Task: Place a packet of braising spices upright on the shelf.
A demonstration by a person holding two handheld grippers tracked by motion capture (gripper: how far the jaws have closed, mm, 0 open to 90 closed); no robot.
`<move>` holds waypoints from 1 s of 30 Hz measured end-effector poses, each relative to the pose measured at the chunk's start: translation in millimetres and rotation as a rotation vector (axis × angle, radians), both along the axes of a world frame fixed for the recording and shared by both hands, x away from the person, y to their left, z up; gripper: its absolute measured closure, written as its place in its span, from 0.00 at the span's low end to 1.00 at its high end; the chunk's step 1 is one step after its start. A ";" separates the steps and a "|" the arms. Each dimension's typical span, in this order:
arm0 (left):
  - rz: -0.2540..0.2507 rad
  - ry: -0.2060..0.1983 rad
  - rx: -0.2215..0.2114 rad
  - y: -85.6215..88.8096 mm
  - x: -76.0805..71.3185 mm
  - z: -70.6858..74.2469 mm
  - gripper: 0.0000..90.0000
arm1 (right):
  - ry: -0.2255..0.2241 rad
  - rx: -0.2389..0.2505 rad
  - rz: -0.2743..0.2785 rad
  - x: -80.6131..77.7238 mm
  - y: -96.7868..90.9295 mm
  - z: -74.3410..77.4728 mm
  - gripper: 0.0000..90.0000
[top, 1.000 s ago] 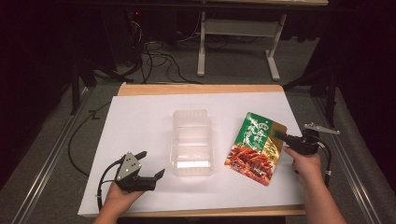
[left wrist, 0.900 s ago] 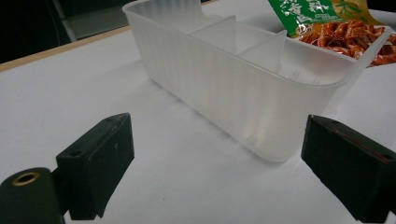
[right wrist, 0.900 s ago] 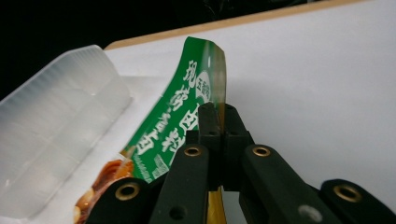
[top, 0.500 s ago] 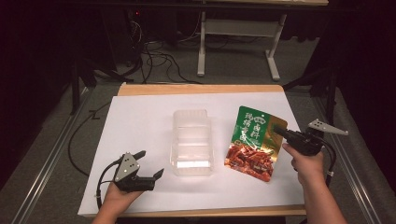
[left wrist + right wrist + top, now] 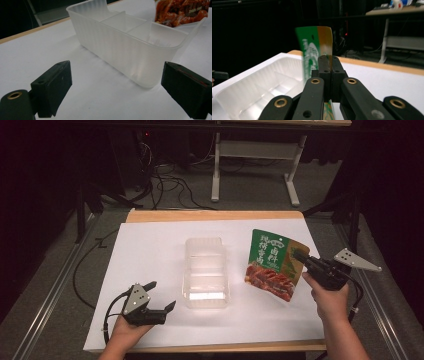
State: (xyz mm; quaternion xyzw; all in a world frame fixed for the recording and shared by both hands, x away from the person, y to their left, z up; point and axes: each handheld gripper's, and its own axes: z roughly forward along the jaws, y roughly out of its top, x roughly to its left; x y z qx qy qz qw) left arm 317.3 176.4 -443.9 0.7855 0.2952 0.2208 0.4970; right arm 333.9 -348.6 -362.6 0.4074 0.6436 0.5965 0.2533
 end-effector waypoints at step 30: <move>0.043 -0.036 -0.029 6.6 -1.2 3.9 0.11 | -0.127 -0.027 0.009 -10.5 14.5 12.0 1.00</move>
